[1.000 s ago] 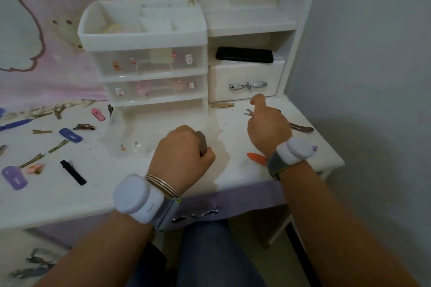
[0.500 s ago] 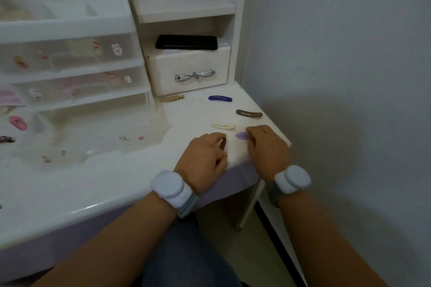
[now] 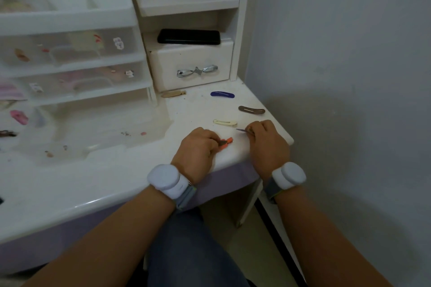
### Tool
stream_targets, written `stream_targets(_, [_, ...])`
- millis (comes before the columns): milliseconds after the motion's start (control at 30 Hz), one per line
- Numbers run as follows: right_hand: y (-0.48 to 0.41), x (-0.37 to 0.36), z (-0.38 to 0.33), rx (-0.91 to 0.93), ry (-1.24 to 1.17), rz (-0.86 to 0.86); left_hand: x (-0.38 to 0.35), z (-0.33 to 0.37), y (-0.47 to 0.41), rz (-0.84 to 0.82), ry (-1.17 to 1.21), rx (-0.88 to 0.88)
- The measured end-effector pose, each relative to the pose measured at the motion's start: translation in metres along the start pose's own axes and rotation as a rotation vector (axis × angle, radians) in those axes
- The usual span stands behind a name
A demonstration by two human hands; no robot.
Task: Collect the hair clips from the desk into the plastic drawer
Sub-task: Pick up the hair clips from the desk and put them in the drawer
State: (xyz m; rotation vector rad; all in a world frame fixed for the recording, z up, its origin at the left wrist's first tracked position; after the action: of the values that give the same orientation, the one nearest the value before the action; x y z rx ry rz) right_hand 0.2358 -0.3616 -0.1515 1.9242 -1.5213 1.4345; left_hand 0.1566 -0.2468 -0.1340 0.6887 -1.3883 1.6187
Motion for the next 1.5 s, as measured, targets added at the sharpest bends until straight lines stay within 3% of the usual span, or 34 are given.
stream_targets(167, [-0.004,0.0,-0.003,-0.002,0.02,0.009,-0.007,-0.031,0.005,0.004,0.308,0.336])
stream_targets(267, [-0.008,-0.001,-0.011,0.003,-0.018,0.046,0.006,-0.045,0.009,0.069,0.382,0.44])
stream_targets(467, [-0.035,0.014,-0.094,0.212,-0.407,0.128,0.117,-0.074,0.008,0.417,0.168,0.378])
stream_targets(567, [-0.052,0.015,-0.157,0.37,-0.545,0.1,0.161,-0.113,0.01,0.42,-0.005,0.443])
stream_targets(700, [-0.069,-0.017,-0.231,0.536,-0.508,-0.151,0.159,-0.182,0.034,0.002,-0.2,0.725])
stream_targets(767, [-0.072,-0.045,-0.253,0.579,-0.383,-0.343,0.157,-0.198,0.051,-0.106,-0.216,0.795])
stream_targets(900, [-0.065,-0.079,-0.266,0.628,-0.205,-0.567,0.169,-0.204,0.074,-0.009,-0.235,0.848])
stream_targets(1133, [-0.033,-0.071,-0.257,0.628,-0.179,-0.721,0.17,-0.195,0.058,0.115,-0.218,0.657])
stream_targets(1267, [-0.023,-0.06,-0.246,0.654,-0.251,-0.658,0.167,-0.196,0.046,0.087,-0.241,0.705])
stream_targets(1400, [-0.038,-0.039,-0.197,0.633,-0.445,-0.273,0.155,-0.176,0.035,0.018,-0.247,0.657])
stream_targets(1500, [-0.057,-0.019,-0.126,0.44,-0.294,-0.006,0.141,-0.136,0.015,0.011,-0.248,0.496])
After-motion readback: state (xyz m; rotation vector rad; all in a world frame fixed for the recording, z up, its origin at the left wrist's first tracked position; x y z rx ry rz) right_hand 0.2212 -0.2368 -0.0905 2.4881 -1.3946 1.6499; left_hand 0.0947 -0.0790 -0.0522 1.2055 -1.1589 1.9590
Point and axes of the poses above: each hand's wrist, its own y-axis away from the middle knuckle, its own x-axis out of the back of the hand, z = x × y, the point moved 8 cm from there along -y, towards the middle knuckle, and after that the axes turned 7 degrees about -y, right-handed, at the moved point
